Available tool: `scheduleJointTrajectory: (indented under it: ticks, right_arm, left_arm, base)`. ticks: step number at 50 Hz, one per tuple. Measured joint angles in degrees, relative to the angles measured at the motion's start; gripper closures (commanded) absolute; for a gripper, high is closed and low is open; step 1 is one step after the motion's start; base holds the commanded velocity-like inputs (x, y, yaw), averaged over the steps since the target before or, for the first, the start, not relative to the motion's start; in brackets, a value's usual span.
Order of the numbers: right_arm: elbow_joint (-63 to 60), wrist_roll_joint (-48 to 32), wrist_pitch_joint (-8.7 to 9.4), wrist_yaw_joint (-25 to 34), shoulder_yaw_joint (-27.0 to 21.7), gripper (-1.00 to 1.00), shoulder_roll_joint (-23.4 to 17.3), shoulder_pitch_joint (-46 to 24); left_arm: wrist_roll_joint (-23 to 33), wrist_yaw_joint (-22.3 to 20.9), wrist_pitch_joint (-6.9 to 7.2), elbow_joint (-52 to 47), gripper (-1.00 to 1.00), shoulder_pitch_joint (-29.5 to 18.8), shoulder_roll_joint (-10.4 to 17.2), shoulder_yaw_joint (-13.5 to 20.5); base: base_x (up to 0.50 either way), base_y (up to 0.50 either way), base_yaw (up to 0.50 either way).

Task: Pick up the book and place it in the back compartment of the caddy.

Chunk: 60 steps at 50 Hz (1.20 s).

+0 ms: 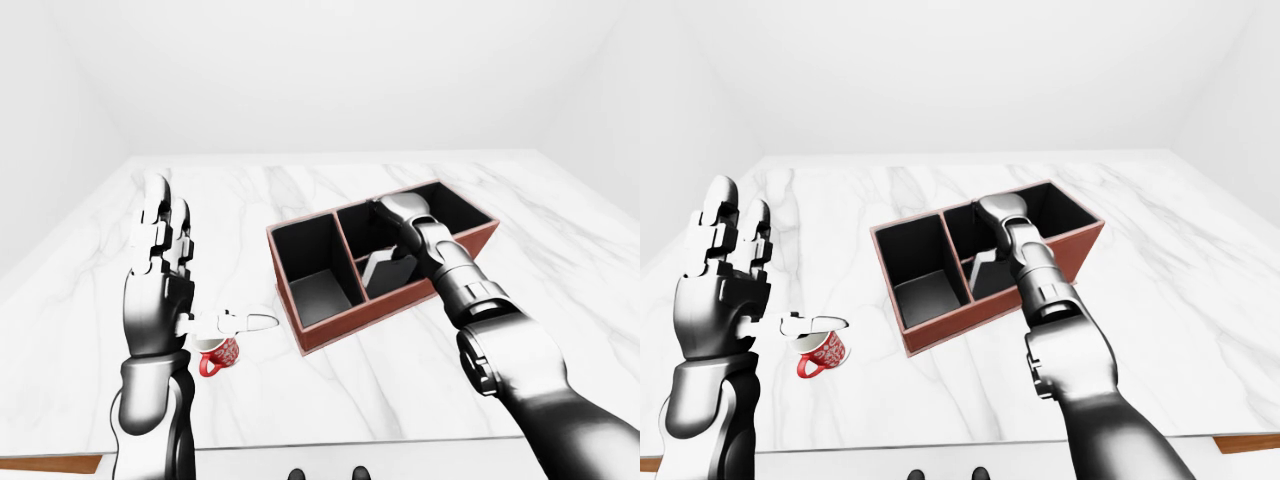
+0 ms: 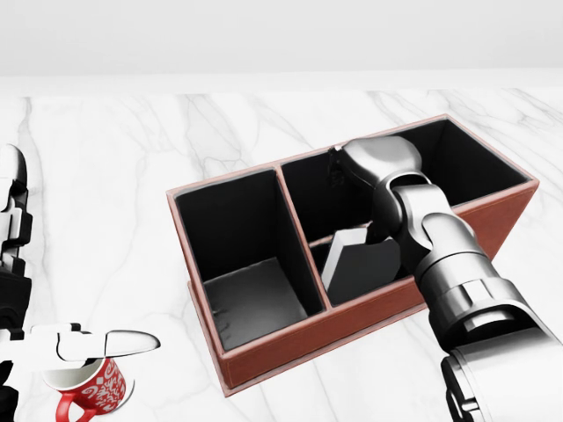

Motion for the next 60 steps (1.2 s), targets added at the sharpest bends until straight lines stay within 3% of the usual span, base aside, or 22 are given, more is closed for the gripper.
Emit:
scheduleJointTrajectory:
  ticks: [19,34,43,56,60]
  right_arm:
    - [-0.7,0.0,0.00,-0.3,0.0,-1.00,-0.3,-0.3]
    - [-10.4,8.0,0.00,8.0,-2.5,-1.00,-0.6,0.5]
    - [-25.3,17.2,0.00,17.4,-4.7,-1.00,-0.6,4.2]
    - [-58.0,32.2,0.00,30.1,-7.2,-1.00,0.7,12.2]
    - [-68.5,37.2,1.92,32.0,-8.3,-1.00,0.9,14.4]
  left_arm:
    - [0.0,0.1,0.00,0.5,-1.00,0.0,0.0,-0.1]
    - [0.1,0.1,0.00,0.4,-1.00,0.0,0.0,-0.1]
    - [-0.1,0.1,0.00,0.0,-1.00,0.0,0.0,0.1]
    - [-0.5,-0.1,0.00,-1.2,-1.00,0.0,0.1,0.6]
    - [-0.8,-0.2,0.00,-1.7,-1.00,0.0,0.1,0.9]
  base:
    - [0.00,0.00,0.00]
    - [0.00,0.00,0.00]
    - [0.00,0.00,0.00]
    - [0.00,0.00,0.00]
    - [0.00,0.00,0.00]
